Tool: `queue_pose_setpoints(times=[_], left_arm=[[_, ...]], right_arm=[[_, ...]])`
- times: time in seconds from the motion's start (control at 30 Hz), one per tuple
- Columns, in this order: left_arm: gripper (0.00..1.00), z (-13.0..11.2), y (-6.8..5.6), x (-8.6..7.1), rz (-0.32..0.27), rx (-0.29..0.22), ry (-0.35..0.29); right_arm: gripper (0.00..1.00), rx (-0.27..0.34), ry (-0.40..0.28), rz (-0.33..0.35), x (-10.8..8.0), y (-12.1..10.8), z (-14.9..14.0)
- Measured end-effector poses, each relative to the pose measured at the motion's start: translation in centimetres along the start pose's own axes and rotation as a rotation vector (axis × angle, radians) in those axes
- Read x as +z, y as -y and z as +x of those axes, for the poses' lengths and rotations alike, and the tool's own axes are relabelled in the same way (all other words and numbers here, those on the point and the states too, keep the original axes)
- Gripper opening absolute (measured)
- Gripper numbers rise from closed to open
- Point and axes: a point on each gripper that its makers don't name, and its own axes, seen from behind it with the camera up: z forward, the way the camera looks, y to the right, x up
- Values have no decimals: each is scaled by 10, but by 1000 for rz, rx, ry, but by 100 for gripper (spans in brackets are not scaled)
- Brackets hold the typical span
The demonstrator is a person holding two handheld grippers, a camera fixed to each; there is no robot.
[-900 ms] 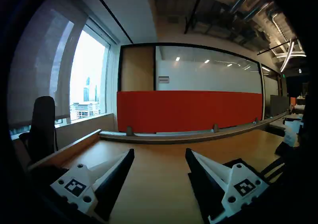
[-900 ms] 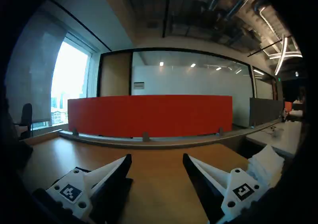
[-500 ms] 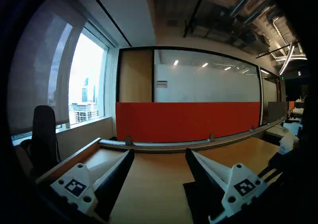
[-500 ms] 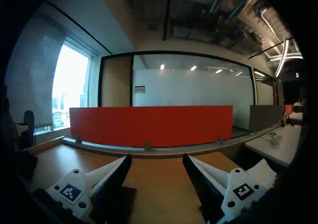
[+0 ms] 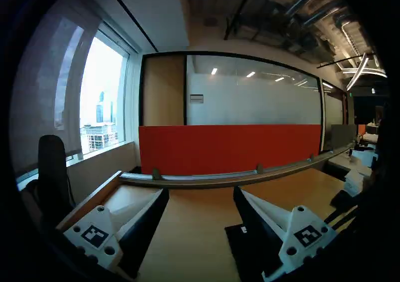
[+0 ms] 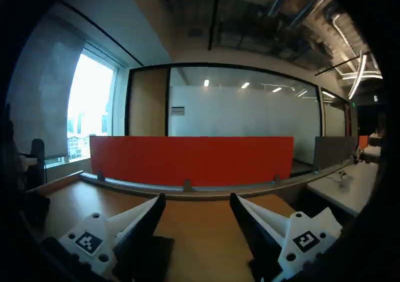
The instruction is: Fold towel
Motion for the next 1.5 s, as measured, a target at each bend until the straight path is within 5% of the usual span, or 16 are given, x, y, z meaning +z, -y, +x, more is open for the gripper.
queue_pose_setpoints(times=[0.3, 0.7, 1.5], left_arm=[[95, -8, -16, 1, -97, 27, 58], [95, -30, -36, 2, -265, 52, 156], [95, -90, -80, -3, -428, 197, 266]], right_arm=[[100, -73, 84, 97, 2, 24, -12], [100, -154, 258, 340, -7, 73, -52], [100, -270, 425, 524, -25, 92, -112]])
